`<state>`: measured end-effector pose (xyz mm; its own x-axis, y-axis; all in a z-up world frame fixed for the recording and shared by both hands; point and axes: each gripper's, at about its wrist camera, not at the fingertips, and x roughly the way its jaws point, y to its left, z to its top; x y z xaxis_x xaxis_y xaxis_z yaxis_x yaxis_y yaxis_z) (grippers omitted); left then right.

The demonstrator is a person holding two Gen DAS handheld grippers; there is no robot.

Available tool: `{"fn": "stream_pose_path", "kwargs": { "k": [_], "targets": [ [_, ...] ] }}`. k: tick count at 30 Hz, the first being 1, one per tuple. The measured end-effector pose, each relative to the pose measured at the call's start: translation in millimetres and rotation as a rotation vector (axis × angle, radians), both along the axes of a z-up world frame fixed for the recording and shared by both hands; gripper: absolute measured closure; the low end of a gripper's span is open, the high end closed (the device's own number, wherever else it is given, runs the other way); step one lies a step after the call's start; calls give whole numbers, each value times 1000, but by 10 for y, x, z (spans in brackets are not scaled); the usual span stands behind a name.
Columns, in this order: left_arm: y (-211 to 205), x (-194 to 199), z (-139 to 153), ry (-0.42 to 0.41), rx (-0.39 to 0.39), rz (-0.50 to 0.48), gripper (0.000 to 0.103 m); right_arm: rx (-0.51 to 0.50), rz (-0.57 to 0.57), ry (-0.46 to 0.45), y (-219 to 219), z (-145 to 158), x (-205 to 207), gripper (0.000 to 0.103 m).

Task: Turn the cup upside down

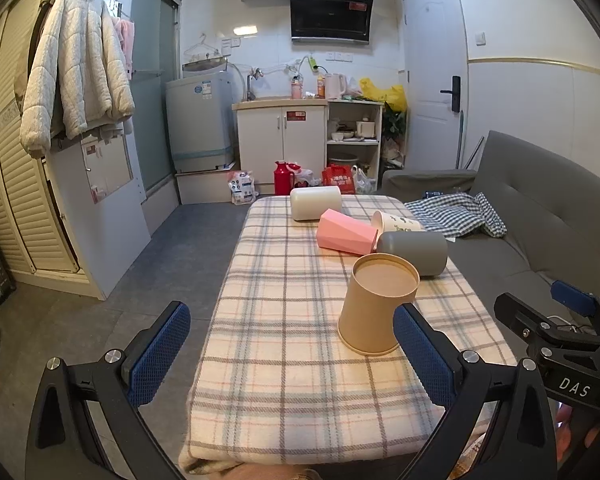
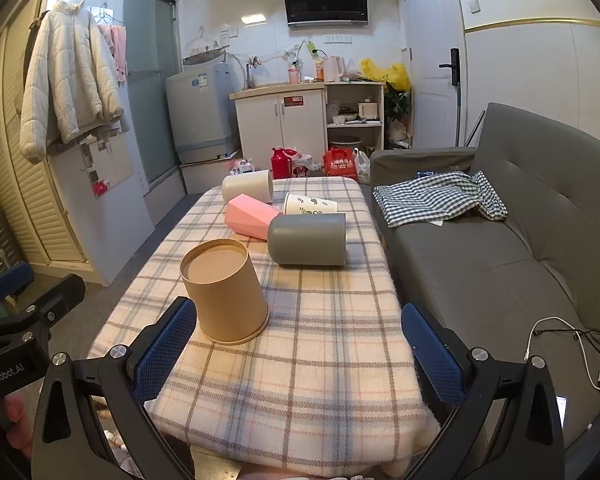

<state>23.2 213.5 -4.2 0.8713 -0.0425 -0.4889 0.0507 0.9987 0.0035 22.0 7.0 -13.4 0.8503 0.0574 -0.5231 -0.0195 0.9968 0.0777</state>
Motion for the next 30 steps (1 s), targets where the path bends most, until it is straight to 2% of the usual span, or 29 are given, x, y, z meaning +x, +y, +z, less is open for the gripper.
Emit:
{"fn": "stream_pose_path", "kwargs": {
  "k": [30],
  "targets": [
    [5,34,-20,21,-16,-3,0,-2,6,14,6,-79,31,0]
  ]
}}
